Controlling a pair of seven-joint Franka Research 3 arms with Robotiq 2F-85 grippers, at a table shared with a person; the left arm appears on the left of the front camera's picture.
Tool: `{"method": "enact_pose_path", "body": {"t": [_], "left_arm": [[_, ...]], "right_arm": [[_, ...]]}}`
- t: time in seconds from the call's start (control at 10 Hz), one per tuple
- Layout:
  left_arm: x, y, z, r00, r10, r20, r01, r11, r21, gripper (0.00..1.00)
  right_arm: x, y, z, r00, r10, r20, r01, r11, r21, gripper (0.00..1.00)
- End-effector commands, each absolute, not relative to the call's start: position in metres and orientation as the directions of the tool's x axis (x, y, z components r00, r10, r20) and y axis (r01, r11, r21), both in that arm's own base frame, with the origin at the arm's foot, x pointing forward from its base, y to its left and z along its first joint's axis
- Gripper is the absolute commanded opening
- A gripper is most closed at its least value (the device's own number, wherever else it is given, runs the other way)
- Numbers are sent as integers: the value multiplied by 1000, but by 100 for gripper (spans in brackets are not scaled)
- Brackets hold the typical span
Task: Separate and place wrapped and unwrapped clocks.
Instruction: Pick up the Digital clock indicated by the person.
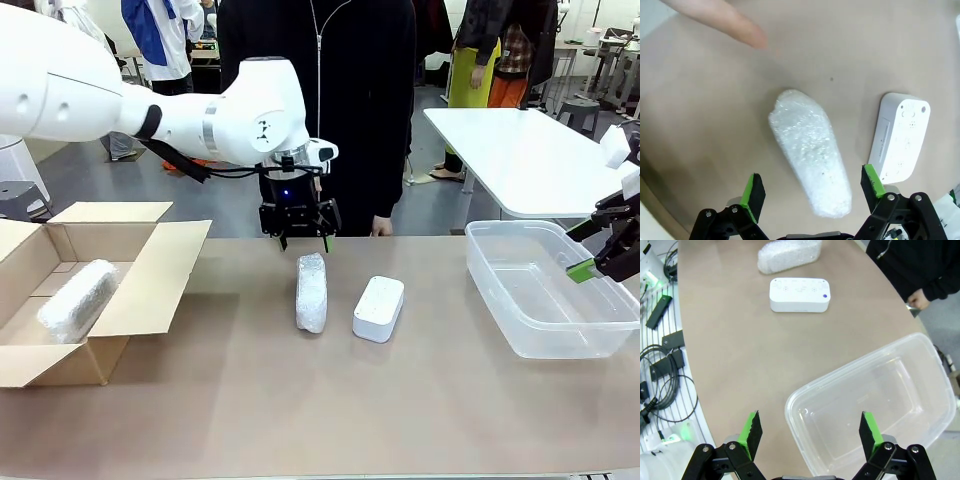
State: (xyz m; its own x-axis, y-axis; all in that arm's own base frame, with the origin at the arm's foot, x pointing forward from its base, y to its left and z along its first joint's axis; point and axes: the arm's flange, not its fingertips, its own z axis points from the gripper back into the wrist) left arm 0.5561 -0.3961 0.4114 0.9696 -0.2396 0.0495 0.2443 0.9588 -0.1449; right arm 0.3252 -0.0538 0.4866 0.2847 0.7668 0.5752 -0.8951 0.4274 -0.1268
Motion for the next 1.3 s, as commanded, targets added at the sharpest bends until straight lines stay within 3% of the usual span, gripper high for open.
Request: {"method": "enact_pose_path", "body": {"t": [0.0,1.2], "left_arm": [[563,-405,412,978,-207,4,204,961,-186,100],[579,-403,358,975,-181,-128,164,978,-130,100]], "right_arm": [[327,-54,484,266,753,601,-903,414,-119,100],[327,-54,484,266,753,601,-903,414,-119,100]]}}
